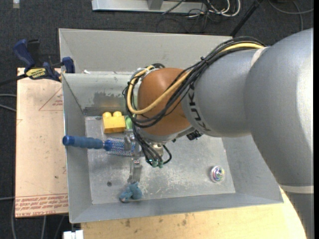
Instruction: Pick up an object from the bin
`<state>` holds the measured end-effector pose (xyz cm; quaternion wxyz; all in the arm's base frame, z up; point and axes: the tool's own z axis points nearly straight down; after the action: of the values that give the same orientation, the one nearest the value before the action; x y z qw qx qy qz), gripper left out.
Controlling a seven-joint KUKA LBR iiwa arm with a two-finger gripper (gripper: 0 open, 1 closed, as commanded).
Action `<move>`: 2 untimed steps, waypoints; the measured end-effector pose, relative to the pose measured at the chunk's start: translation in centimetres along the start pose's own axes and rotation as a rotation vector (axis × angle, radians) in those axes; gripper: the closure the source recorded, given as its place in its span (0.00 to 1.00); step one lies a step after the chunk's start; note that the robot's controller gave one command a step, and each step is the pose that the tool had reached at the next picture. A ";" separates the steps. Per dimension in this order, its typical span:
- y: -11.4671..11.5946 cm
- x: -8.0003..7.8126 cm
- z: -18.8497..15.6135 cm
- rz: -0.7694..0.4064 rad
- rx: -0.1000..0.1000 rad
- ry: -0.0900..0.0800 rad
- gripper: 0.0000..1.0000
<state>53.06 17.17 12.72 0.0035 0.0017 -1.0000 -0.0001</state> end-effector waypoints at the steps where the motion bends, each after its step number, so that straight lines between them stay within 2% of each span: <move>1: 3.1 -7.8 5.6 0.006 -0.005 -0.021 0.00; 2: 2.9 -7.6 5.5 0.012 -0.002 -0.013 1.00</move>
Offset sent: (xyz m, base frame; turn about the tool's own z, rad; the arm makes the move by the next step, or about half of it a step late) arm 0.0733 0.0300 -0.0572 0.0082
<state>60.61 20.11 7.17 -0.0031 -0.0043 -1.0000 -0.0012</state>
